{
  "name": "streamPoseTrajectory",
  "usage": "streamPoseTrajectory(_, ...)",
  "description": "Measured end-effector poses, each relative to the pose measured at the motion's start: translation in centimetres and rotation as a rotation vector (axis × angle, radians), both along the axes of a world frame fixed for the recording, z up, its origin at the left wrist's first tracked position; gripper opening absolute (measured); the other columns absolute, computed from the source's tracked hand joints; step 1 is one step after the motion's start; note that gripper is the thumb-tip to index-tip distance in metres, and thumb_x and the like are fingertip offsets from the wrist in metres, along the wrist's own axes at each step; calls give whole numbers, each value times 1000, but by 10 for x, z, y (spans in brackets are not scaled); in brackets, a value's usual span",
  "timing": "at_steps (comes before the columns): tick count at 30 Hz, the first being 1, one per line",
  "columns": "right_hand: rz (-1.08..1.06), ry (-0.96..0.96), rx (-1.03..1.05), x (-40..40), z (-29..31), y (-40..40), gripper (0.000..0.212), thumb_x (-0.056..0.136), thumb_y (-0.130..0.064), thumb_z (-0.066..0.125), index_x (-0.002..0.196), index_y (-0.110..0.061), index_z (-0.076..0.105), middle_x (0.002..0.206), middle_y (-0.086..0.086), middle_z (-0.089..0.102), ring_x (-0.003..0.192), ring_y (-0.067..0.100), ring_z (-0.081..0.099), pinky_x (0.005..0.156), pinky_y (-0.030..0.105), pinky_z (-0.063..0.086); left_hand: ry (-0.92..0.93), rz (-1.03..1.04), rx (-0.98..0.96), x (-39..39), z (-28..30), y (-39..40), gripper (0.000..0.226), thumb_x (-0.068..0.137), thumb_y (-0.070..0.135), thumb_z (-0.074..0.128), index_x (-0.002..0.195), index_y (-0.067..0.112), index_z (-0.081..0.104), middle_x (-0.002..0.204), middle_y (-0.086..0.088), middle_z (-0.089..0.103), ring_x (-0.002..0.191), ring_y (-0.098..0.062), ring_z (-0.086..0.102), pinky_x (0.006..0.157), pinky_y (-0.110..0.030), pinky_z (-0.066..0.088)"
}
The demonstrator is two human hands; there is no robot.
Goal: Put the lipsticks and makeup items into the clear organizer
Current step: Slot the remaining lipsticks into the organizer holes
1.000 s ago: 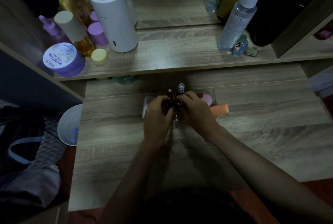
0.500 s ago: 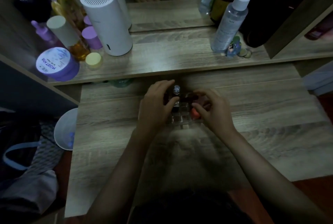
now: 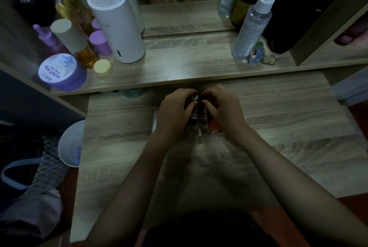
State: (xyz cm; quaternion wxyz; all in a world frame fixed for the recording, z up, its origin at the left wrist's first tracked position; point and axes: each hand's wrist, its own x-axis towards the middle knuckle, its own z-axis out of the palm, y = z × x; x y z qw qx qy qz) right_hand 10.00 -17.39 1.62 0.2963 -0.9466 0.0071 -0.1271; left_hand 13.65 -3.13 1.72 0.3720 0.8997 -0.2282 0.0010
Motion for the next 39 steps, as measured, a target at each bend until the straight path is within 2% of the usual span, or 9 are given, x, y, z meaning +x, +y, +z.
streamPoseTrajectory(4,-17,2,3,-1,0,-2,18,81,-5,67,99,-3,66,97,16,66,87,26,63,74,30,50,5,3,-6,-2,-1,0,31,86,14,62,116,7,63,113,-13,68,103,-21,64,94,-34,52)
streamPoseTrajectory(8,-37,5,-11,-1,-1,-4,20,81,-6,67,100,-3,65,98,17,66,88,28,61,73,28,43,6,0,-10,-3,-1,1,32,84,13,63,115,7,63,112,-13,69,103,-21,64,91,-31,51)
streamPoseTrajectory(13,-33,-4,5,-3,1,-2,21,81,-7,67,101,-3,65,98,17,66,88,28,62,74,34,50,16,7,-2,-5,-3,3,36,82,13,66,118,8,61,114,-12,67,104,-21,63,91,-28,50)
streamPoseTrajectory(18,-39,-12,19,-5,4,-2,24,80,-9,69,103,-5,64,99,15,66,84,26,63,72,35,51,48,58,-28,-9,-5,13,43,77,12,71,119,8,60,117,-11,65,106,-19,61,89,-17,43)
streamPoseTrajectory(24,-129,-240,84,-29,7,7,8,83,-13,66,87,-6,63,82,9,62,71,9,50,62,19,38,72,135,-48,-18,-13,36,41,74,10,74,113,5,63,113,-13,65,104,-18,59,88,-14,38)
streamPoseTrajectory(29,-34,11,70,-41,-19,22,13,82,-12,69,93,-4,67,88,12,66,77,21,59,62,31,47,158,169,-53,-31,-26,41,29,73,9,75,100,6,64,102,-11,64,90,-13,57,76,-12,43)
streamPoseTrajectory(34,-15,110,14,-33,-34,27,26,83,-14,68,107,-3,64,98,16,66,85,27,62,68,36,52,144,174,-19,-32,-32,34,29,74,10,74,101,7,66,102,-11,67,94,-21,61,81,-25,47)
streamPoseTrajectory(36,-15,131,11,-29,-36,26,24,83,-13,67,105,-4,64,100,16,65,87,28,62,70,41,53,149,185,-31,-31,-33,31,28,75,10,73,101,7,66,101,-11,68,93,-21,63,83,-29,51)
streamPoseTrajectory(39,-1,149,15,-23,-37,25,19,84,-9,65,102,-3,65,103,15,66,91,26,62,75,36,51,152,185,-33,-31,-34,29,25,77,11,72,100,7,67,100,-11,69,93,-21,64,85,-32,53)
